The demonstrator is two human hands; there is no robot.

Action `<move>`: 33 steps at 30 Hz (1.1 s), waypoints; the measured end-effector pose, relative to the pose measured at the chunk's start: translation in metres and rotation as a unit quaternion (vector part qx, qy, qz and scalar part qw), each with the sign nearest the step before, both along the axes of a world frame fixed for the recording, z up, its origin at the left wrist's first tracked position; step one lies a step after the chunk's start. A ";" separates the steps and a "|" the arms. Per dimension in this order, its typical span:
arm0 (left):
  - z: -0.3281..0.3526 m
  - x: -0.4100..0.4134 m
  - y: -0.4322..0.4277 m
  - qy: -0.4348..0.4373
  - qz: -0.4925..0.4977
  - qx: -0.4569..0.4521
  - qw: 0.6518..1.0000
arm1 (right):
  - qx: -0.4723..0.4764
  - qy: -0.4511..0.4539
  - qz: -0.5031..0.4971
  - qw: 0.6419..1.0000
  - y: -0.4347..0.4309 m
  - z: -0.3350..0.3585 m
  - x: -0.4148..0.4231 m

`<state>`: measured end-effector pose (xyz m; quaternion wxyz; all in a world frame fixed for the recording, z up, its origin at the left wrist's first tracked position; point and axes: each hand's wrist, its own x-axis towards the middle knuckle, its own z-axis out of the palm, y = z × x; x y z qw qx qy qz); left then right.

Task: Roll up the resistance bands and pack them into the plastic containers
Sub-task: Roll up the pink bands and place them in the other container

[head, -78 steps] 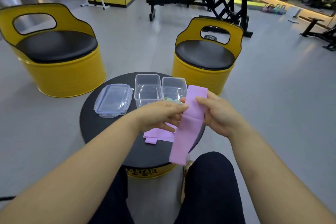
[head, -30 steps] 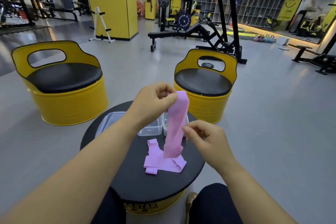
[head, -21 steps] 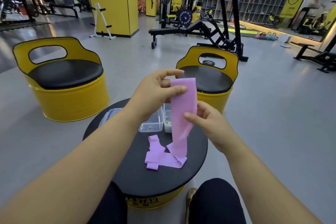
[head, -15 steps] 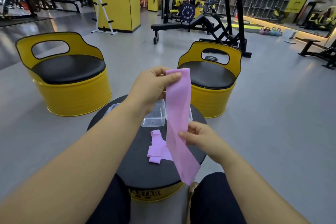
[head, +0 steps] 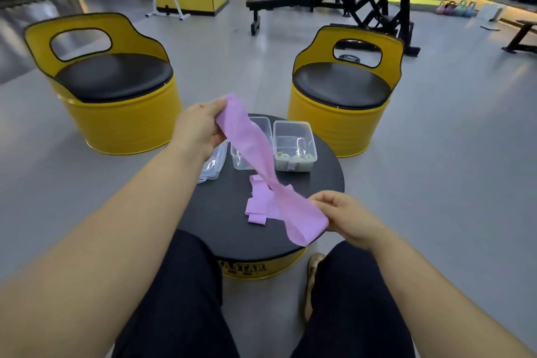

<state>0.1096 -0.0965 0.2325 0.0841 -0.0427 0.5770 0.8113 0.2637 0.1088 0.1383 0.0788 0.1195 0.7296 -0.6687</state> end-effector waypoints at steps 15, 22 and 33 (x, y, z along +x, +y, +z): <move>-0.036 0.014 0.003 -0.087 -0.064 -0.117 0.987 | 0.026 -0.027 0.021 0.999 -0.013 -0.016 -0.010; -0.029 0.022 0.014 -0.050 -0.122 -0.117 0.984 | 0.078 0.008 0.036 0.996 -0.035 -0.011 -0.025; -0.015 0.020 0.025 -0.001 -0.074 -0.070 0.995 | 0.102 -0.019 0.047 0.993 -0.033 -0.039 0.006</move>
